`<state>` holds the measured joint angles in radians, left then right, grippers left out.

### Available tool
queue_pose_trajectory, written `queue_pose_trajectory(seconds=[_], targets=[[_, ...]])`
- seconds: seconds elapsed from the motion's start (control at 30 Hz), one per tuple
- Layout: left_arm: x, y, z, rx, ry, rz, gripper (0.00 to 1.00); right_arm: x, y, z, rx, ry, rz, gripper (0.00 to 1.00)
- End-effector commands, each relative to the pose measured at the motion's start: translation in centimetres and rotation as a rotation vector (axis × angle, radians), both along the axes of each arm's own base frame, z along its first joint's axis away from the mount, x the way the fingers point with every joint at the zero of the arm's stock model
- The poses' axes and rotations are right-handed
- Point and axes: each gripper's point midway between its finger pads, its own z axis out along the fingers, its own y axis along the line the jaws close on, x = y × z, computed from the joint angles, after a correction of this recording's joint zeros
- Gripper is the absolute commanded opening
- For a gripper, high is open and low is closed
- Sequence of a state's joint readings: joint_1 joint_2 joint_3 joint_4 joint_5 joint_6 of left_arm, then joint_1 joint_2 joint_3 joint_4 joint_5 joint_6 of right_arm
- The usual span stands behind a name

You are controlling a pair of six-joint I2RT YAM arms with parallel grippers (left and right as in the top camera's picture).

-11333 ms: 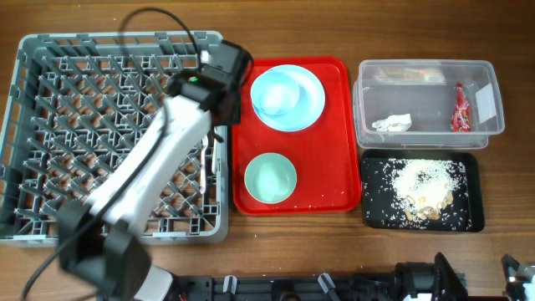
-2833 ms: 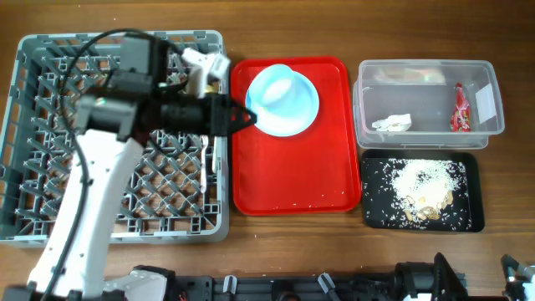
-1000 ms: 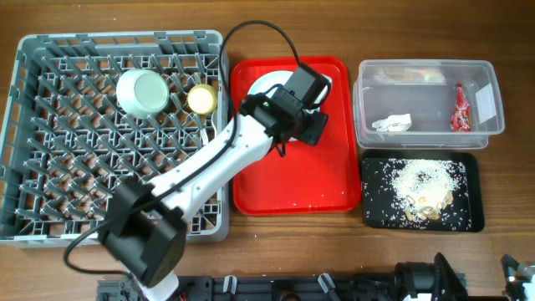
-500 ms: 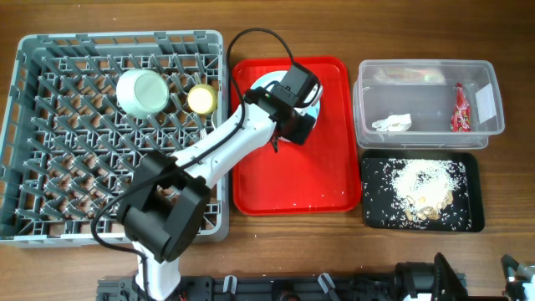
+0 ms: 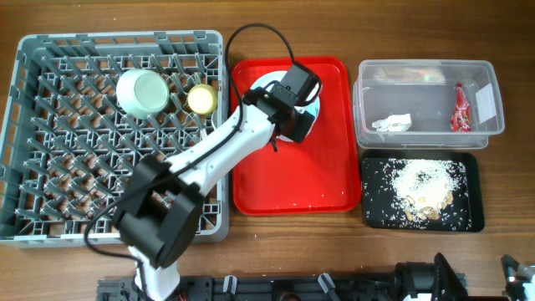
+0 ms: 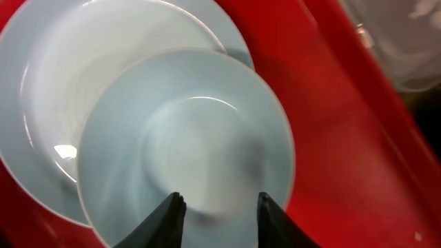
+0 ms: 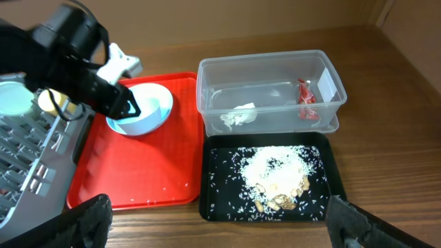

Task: Sort waste into correct bins and load items into the dishwasher rack

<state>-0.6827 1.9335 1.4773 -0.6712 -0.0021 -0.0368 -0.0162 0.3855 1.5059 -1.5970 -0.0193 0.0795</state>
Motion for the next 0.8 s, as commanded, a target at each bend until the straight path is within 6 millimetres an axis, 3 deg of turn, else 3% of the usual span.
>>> queue_pose_trajectory(seconds=[0.0,0.1,0.47,0.57,0.6,0.7,0.77], targets=[[-2.0,-2.0,4.0,-0.085,-0.012,-0.161,0.40,-0.2,0.2,0.0,0.008,-0.010,0.008,1.00],[-3.0,-2.0,2.6,-0.077,0.050,-0.209,0.41,-0.2,0.2,0.0,0.008,-0.010,0.008,1.00],[-2.0,-1.8,-2.9,0.002,0.099,-0.211,0.37,-0.2,0.2,0.0,0.008,-0.010,0.008,1.00],[-1.3,-1.5,-2.8,0.010,0.079,-0.196,0.17,-0.2,0.2,0.0,0.008,-0.010,0.008,1.00],[-1.1,-1.5,-2.5,0.002,0.073,-0.187,0.06,-0.2,0.2,0.0,0.008,-0.010,0.008,1.00],[-0.6,-1.7,-0.6,-0.025,0.041,-0.175,0.04,-0.2,0.2,0.0,0.008,-0.010,0.008,1.00],[-0.2,-2.1,2.2,-0.071,0.012,-0.131,0.04,-0.2,0.2,0.0,0.008,-0.010,0.008,1.00]])
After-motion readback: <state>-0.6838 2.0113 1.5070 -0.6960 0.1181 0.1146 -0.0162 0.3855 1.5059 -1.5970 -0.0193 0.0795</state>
